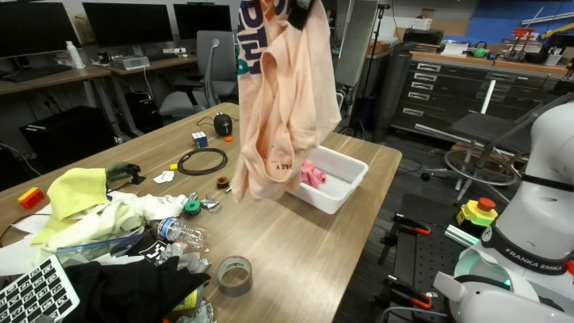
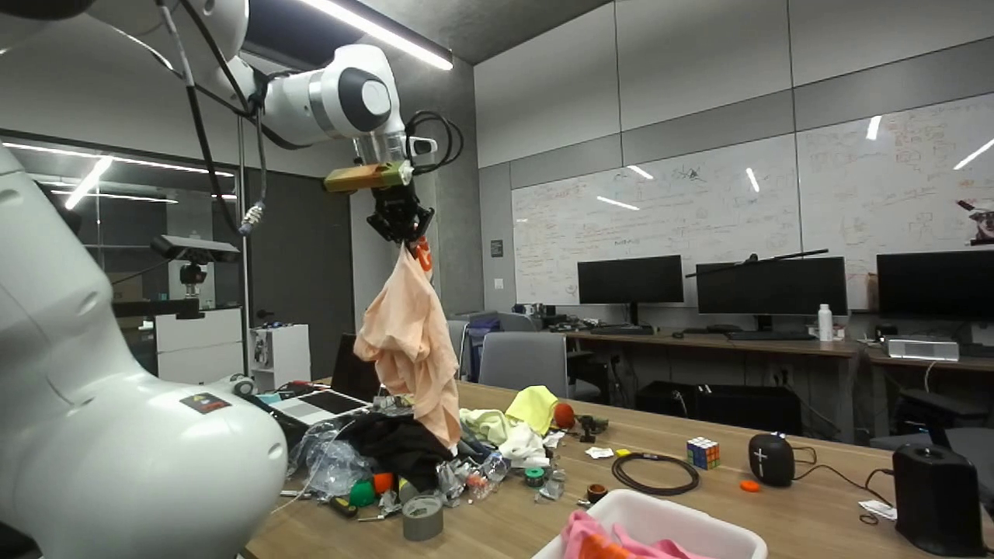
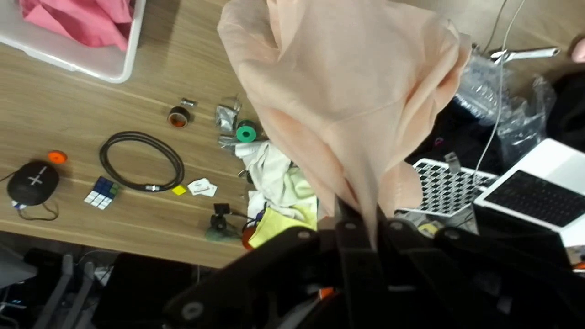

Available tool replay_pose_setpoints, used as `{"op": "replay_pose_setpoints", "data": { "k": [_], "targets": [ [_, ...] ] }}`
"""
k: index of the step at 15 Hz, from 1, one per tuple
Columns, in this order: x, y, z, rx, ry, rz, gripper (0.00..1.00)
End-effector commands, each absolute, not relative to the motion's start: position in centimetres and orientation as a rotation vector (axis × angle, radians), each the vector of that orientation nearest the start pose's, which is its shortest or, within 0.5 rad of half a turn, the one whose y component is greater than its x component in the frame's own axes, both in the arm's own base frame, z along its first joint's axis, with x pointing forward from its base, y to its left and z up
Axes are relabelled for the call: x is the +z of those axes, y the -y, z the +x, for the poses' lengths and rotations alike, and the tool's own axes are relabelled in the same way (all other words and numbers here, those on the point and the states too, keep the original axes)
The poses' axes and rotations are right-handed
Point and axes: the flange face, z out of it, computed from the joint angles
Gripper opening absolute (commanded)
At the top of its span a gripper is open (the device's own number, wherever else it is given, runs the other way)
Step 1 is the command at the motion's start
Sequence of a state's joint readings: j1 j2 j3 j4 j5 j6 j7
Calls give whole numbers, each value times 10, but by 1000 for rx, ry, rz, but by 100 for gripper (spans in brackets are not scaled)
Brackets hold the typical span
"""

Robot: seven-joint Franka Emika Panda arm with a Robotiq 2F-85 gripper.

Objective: Remove the shirts from the basket.

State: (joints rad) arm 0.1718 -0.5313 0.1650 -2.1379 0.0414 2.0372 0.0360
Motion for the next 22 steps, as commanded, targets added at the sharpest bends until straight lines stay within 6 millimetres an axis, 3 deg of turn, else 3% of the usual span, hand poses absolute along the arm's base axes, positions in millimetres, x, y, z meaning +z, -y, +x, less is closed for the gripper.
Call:
{"op": "replay_pose_setpoints", "data": {
  "k": [1, 5, 10, 14, 22],
  "targets": [
    [655, -163, 405, -805, 311, -3066, 30],
    [646, -158, 408, -844, 288, -3139, 60],
    [622, -130, 409, -755, 209, -3229, 97],
    [582, -85, 415, -532, 85, -3309, 100],
    [490, 26, 436, -130, -278, -3300, 100]
  ]
}}
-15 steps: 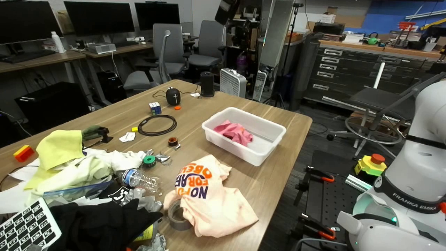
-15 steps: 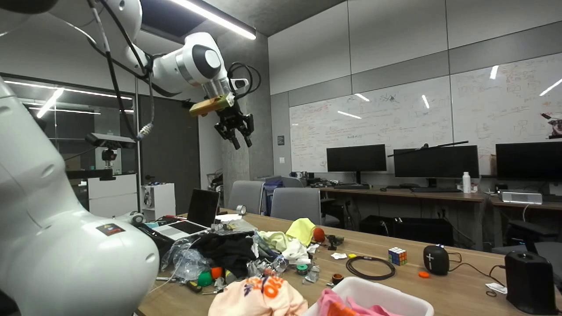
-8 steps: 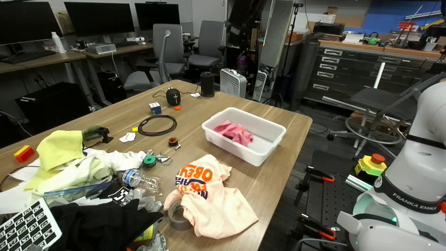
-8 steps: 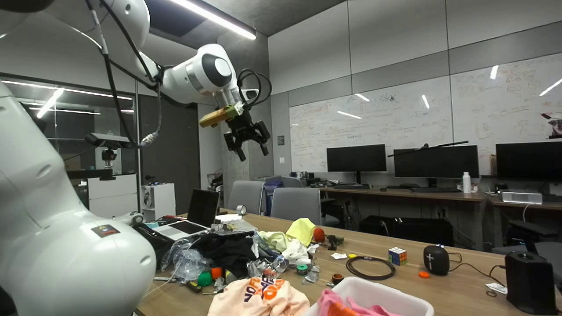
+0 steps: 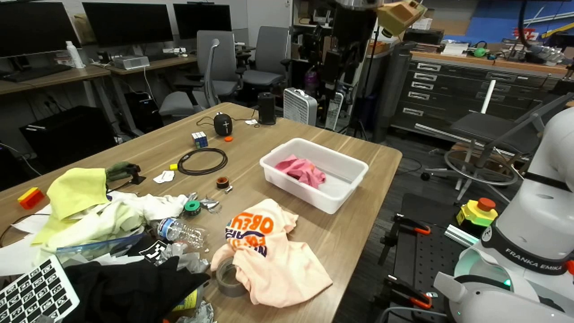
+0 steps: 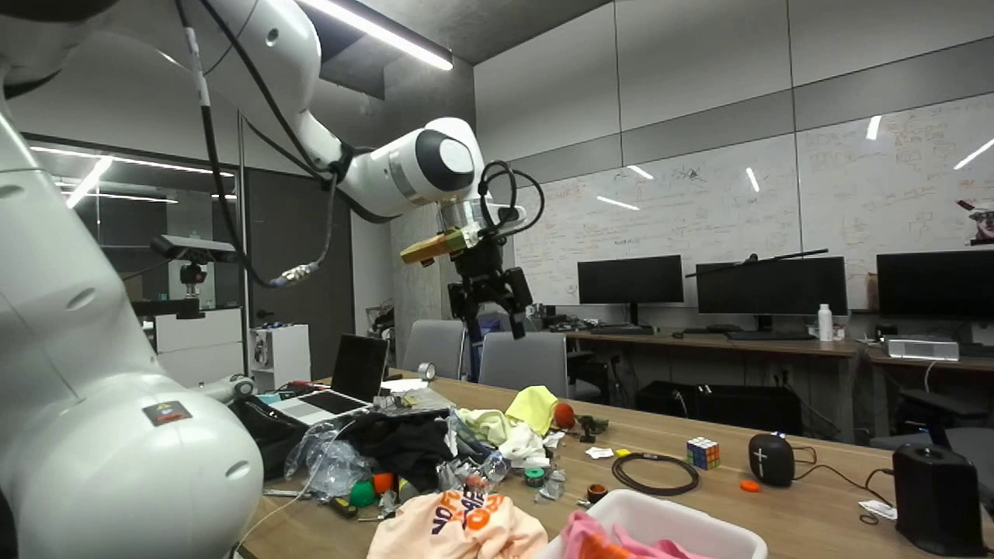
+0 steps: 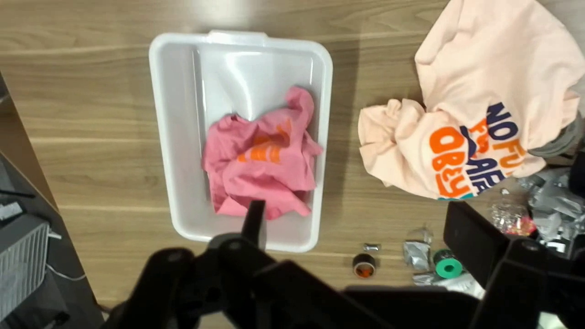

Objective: Remove the shirts from the basket.

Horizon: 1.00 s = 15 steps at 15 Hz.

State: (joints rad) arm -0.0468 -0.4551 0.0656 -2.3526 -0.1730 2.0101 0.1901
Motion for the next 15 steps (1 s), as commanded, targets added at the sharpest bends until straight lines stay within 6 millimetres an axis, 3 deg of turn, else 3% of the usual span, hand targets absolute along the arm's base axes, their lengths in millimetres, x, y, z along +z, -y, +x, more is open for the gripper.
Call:
{"op": "replay_pose_setpoints", "data": {
  "k": [1, 8, 15],
  "targets": [
    [479, 38, 441, -86, -307, -3286, 100],
    [416, 86, 471, -14, -442, -3204, 100],
    [367, 99, 501, -133, -669, -3231, 100]
  ]
}}
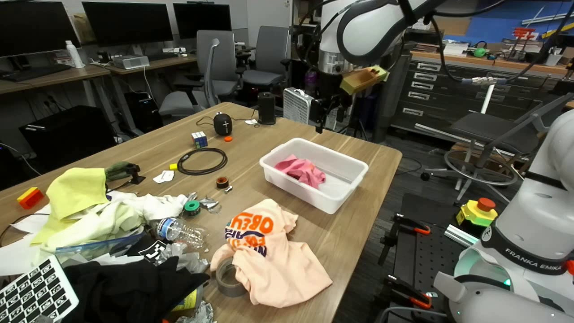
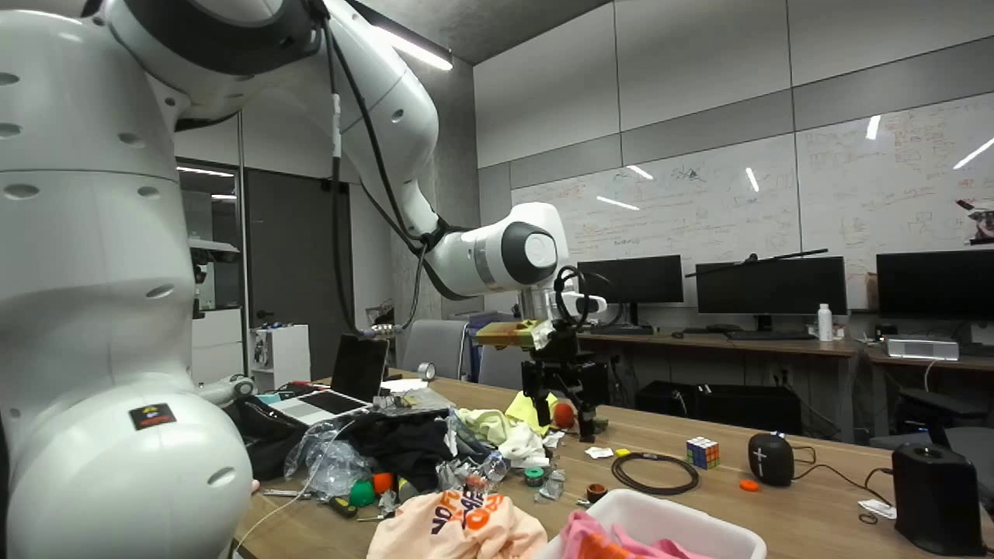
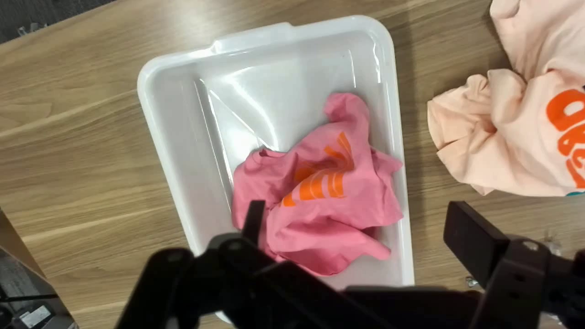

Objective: Remove the shirts from the basket.

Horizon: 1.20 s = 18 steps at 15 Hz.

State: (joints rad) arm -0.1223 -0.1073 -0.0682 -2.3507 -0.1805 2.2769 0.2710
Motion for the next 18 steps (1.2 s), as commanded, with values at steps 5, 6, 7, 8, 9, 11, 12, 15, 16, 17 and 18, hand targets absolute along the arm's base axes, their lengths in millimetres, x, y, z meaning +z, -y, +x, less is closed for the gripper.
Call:
{"op": "replay_pose_setpoints", "data": {
  "k": [5, 6, 7, 8, 9, 11, 12, 15, 16, 17, 18],
  "targets": [
    [334, 89, 519, -148, -790, -3207, 100],
    [325, 87, 521, -138, -787, -3218, 100],
    [318, 85, 522, -118, -784, -3230, 100],
    [306, 82, 523, -100, -779, -3252, 100],
    [296, 79, 524, -77, -770, -3276, 100],
    [275, 76, 524, -25, -755, -3314, 100],
    [266, 75, 526, -10, -760, -3330, 100],
    [244, 72, 527, 42, -786, -3350, 100],
    [238, 72, 528, 47, -815, -3354, 100],
    [232, 73, 528, 57, -827, -3353, 100],
    [227, 73, 528, 59, -839, -3354, 100]
  ]
}}
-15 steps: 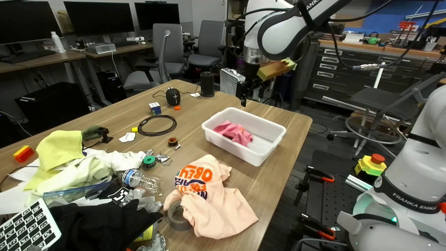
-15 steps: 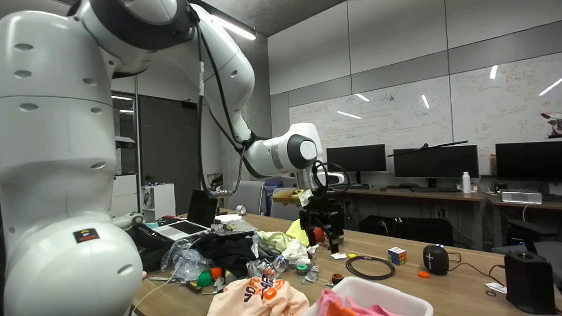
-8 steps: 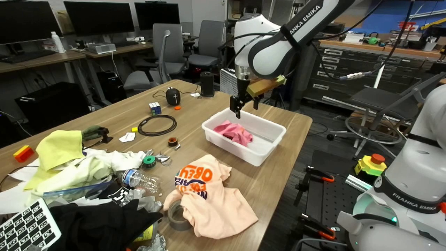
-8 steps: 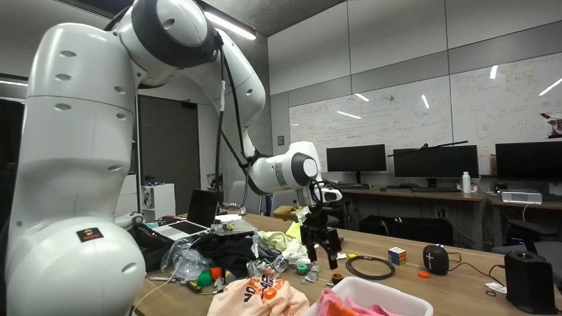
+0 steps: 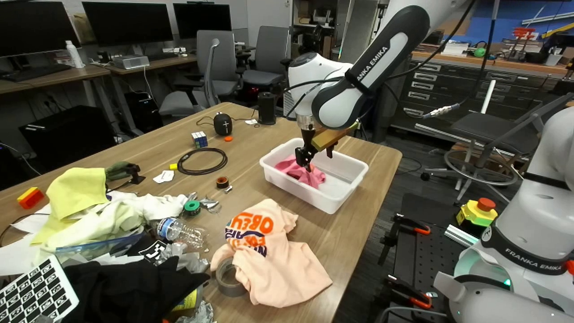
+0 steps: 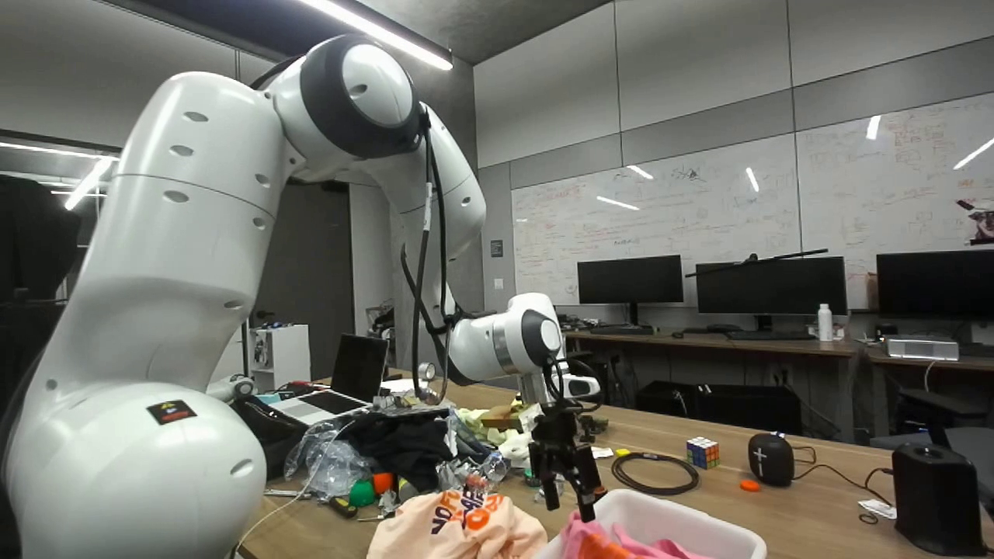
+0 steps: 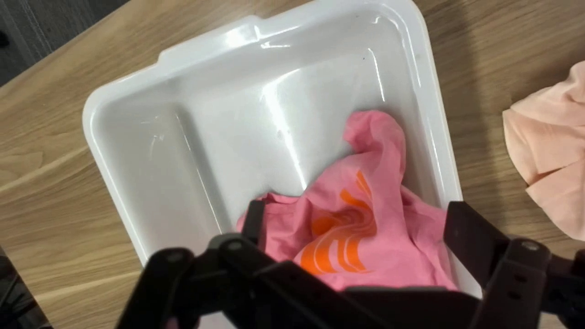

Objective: Remove the shirts from the basket.

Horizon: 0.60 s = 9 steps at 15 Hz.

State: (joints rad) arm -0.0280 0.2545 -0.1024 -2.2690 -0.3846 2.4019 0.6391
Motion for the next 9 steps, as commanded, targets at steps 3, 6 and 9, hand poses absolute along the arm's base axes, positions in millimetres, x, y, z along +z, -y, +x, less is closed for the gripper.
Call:
{"op": "replay_pose_setpoints", "data": {
  "k": [3, 6, 9],
  "targets": [
    [214, 76, 528, 76, -868, -3345, 100],
    [204, 81, 526, 82, -924, -3338, 100],
    [199, 86, 525, 77, -980, -3317, 100]
  ]
}}
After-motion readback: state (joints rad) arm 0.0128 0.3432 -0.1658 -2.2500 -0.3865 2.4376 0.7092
